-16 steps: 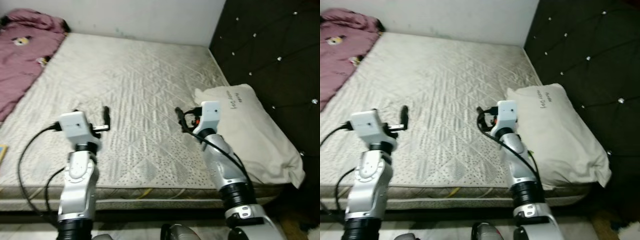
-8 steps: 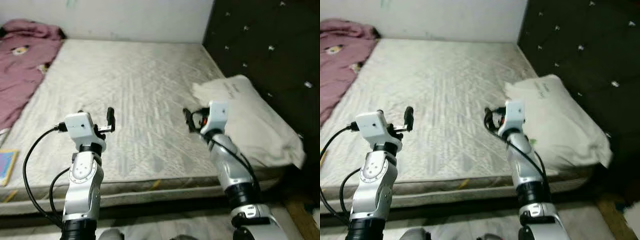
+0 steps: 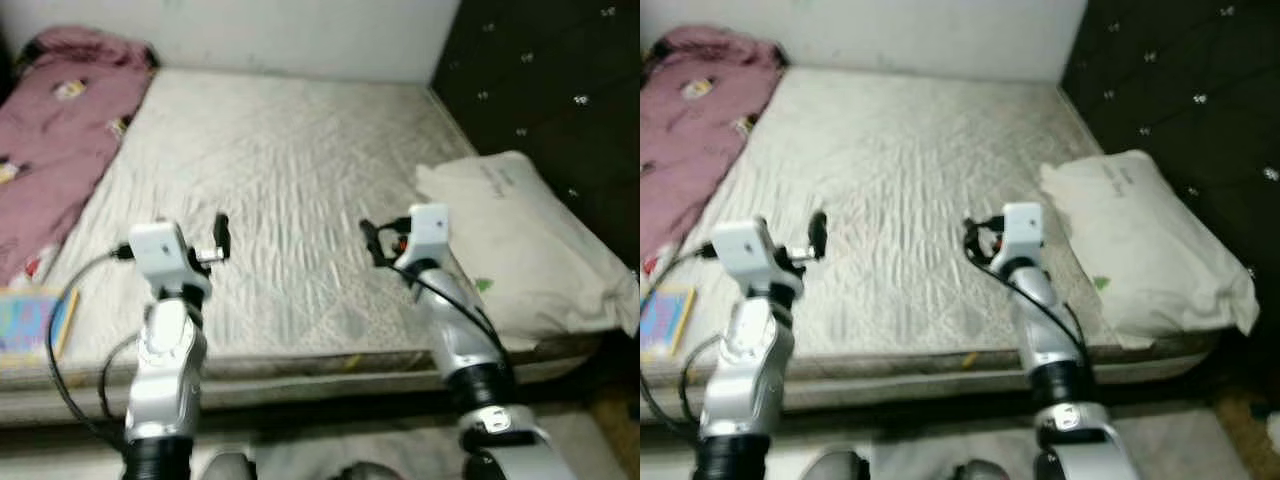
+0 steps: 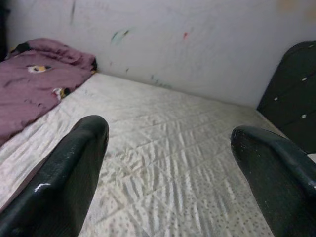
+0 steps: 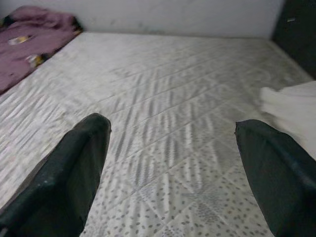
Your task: Clean up the room
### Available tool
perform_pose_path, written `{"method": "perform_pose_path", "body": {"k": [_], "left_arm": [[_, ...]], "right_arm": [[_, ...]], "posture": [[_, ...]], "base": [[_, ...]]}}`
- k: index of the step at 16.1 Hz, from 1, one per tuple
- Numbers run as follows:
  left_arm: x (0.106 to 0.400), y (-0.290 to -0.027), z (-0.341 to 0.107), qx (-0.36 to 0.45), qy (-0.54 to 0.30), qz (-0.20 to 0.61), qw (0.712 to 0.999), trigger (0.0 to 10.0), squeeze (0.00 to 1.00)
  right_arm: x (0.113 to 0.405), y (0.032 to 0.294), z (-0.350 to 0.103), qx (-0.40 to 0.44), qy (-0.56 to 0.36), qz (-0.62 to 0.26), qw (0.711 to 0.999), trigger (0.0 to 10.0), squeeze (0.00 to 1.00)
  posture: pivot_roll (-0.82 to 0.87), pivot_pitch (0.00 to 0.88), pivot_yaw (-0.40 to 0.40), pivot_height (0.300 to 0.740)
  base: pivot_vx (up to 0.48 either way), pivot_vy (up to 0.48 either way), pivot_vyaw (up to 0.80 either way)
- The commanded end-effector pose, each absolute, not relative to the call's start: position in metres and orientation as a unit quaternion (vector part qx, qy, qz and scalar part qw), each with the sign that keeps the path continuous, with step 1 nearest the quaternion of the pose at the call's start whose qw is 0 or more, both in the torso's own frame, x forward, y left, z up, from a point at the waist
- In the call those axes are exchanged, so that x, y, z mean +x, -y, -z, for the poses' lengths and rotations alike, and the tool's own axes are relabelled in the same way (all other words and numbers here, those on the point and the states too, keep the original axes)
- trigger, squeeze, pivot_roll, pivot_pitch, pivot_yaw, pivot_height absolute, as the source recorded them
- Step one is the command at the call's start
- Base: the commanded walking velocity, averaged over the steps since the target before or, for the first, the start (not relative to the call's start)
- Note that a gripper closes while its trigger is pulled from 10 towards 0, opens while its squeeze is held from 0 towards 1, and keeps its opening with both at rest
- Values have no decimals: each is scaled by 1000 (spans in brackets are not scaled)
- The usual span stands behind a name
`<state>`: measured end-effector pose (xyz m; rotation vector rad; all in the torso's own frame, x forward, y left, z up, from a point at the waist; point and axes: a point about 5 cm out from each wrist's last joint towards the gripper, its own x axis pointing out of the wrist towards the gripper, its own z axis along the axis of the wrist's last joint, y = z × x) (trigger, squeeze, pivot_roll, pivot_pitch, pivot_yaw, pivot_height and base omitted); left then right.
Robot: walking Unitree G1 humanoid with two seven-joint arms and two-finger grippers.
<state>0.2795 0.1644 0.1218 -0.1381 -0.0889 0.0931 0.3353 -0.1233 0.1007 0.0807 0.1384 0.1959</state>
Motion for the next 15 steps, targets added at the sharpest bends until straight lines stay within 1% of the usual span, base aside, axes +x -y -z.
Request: {"method": "perform_pose_path", "body": {"k": [1,15], "left_arm": [[280,-168,-122,-63,44,-50,996,10000,0],[282,-168,-123,-61,46,-53,996,10000,0]], "right_arm": [[338,117,-106,41,-60,-106,992,10000,0],[339,115,-105,39,-65,-109,991,10000,0]], "posture": [[-19,0,-94,740],[-21,0,-94,740]], "base": [[0,480,0],[0,480,0]]}}
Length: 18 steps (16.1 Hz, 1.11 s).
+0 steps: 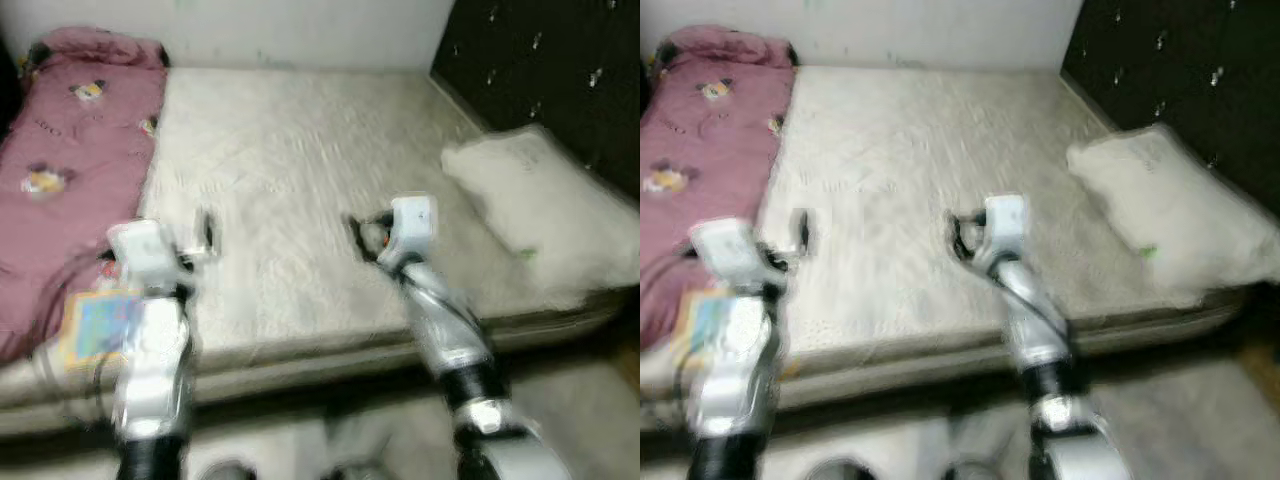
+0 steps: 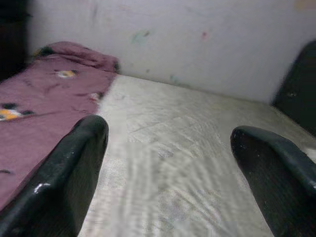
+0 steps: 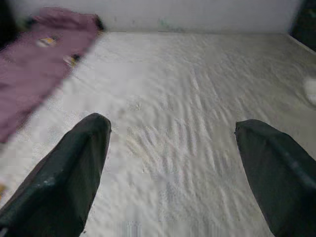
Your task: Clean up the room
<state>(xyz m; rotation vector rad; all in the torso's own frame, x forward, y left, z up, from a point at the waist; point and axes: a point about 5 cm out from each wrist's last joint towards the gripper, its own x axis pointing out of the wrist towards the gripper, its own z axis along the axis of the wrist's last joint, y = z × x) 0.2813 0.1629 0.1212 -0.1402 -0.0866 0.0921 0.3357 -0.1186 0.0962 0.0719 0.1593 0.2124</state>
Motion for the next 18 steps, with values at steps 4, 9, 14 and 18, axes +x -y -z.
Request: {"method": "perform_pose_path", "body": {"k": [4,9,14,18], "left_arm": [[281,-167,-126,-57,63,-48,995,10000,0],[280,-165,-127,-65,65,-34,995,10000,0],[280,-165,-127,-67,68,-28,995,10000,0],[280,-165,-125,-65,62,-32,995,10000,0]], "right_arm": [[339,115,-105,39,-66,-110,991,10000,0],[340,115,-105,38,-66,-111,991,10000,0],[341,114,-105,35,-64,-116,990,10000,0],[341,114,-106,32,-61,-122,990,10000,0]], "posture": [[-25,0,-96,740],[-26,0,-98,740],[-26,0,-97,740],[-26,0,-91,740]], "base": [[0,240,0],[0,0,0],[0,0,0],[0,0,0]]}}
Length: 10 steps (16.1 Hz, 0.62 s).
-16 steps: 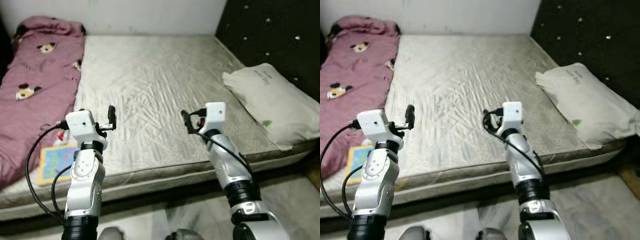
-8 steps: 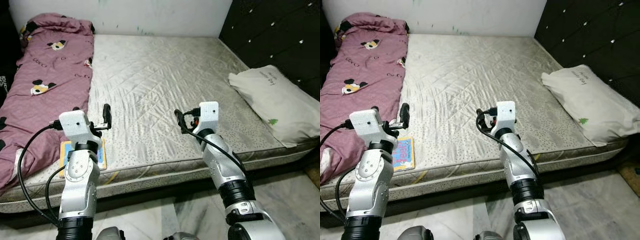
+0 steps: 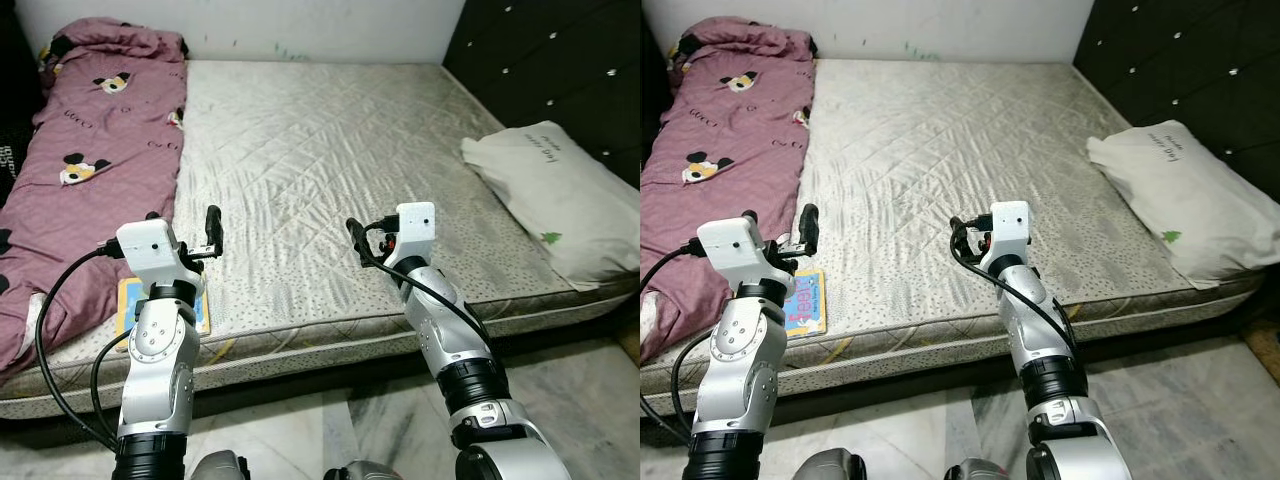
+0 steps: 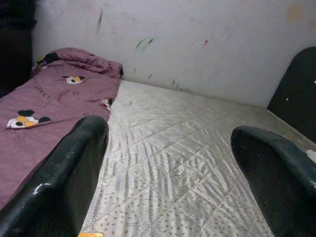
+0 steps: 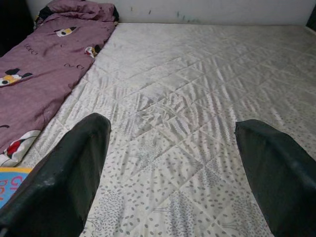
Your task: Clean up the room
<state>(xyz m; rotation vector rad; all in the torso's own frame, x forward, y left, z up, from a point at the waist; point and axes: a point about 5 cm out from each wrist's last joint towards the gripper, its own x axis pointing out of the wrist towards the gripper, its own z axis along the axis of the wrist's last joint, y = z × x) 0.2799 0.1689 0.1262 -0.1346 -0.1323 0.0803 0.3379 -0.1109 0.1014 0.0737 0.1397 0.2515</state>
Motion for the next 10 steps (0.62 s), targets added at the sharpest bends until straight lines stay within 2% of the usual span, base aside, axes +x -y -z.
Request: {"method": "perform_pose_path", "body": {"k": [1,6,10], "left_arm": [[280,-164,-123,-66,58,-31,996,10000,0],[292,-155,-125,-60,52,2,997,10000,0],[295,-146,-123,-67,51,18,996,10000,0]], "right_arm": [[341,116,-108,42,-56,-111,991,10000,0],[335,122,-109,34,-36,-95,994,10000,0],[319,132,-104,12,-31,-86,996,10000,0]], "posture": [[-38,0,-73,740],[-95,0,-11,740],[-145,0,6,740]], "base": [[0,0,0],[0,0,0],[0,0,0]]}}
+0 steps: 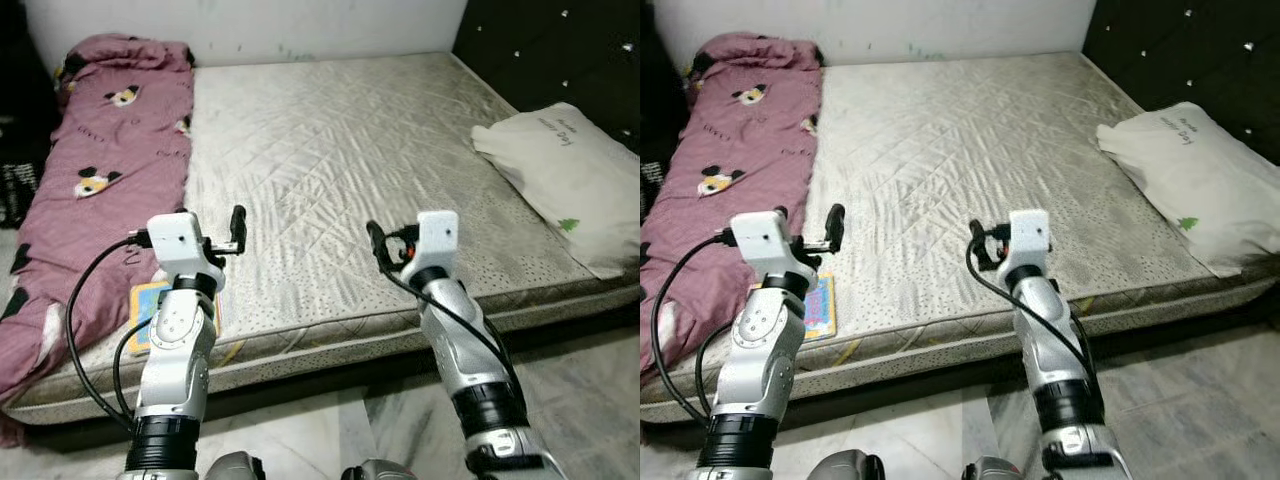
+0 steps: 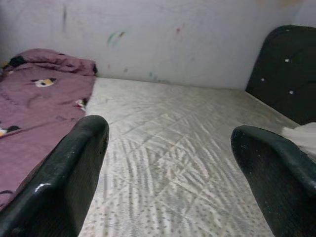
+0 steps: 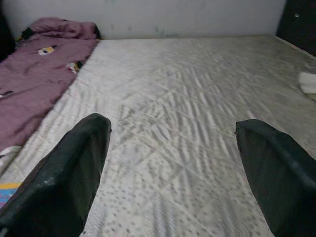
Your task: Clean up the room
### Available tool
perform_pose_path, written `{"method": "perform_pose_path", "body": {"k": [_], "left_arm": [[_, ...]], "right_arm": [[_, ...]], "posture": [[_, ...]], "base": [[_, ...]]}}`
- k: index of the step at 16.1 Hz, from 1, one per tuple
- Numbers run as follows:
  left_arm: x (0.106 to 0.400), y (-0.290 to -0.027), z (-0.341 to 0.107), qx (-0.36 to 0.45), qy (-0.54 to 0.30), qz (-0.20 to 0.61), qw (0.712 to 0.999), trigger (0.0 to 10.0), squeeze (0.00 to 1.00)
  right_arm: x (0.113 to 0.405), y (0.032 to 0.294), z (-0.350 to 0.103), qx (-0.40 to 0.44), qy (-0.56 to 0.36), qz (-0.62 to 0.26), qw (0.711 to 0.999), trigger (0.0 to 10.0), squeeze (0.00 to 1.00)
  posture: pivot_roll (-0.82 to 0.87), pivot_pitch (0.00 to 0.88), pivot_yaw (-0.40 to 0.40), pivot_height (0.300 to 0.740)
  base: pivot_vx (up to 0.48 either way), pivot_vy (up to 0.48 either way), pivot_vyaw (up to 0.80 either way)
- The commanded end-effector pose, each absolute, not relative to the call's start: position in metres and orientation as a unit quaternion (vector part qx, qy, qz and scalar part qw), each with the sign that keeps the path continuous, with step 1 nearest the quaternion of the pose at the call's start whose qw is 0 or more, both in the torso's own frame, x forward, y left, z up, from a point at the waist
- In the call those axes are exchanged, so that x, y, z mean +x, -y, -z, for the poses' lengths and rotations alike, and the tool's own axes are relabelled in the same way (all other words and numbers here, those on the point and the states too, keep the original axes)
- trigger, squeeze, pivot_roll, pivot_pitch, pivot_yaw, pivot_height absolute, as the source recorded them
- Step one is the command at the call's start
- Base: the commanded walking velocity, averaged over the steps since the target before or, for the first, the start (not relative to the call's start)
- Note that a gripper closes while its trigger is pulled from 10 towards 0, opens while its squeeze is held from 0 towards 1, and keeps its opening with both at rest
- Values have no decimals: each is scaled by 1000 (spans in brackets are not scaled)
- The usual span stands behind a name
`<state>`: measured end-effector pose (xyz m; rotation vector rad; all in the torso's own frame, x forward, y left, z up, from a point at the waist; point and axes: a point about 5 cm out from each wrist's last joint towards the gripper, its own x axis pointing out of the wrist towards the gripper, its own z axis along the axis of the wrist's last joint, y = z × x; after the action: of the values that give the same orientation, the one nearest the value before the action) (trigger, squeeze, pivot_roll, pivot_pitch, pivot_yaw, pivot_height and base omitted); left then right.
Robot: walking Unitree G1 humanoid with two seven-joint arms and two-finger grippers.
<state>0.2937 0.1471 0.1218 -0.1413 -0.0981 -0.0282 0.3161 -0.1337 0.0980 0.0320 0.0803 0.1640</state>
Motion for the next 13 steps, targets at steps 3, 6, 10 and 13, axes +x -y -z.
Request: {"method": "perform_pose_path", "body": {"k": [3,6,10,13], "left_arm": [[286,-139,-118,-73,50,25,996,10000,0],[277,-142,-99,-60,25,26,998,10000,0],[266,-144,-74,-31,-12,23,999,10000,0],[257,-154,-85,-32,-1,6,999,10000,0]], "right_arm": [[302,132,-98,13,-38,-99,994,10000,0],[293,122,-85,27,-57,-135,989,10000,0],[290,126,-74,19,-71,-146,987,10000,0],[292,121,-91,9,-57,-187,981,10000,0]], "posture": [[-142,0,-8,740],[-131,0,-21,740],[-82,0,-61,740],[-83,0,-79,740]], "base": [[0,0,0],[0,0,0],[0,0,0],[0,0,0]]}}
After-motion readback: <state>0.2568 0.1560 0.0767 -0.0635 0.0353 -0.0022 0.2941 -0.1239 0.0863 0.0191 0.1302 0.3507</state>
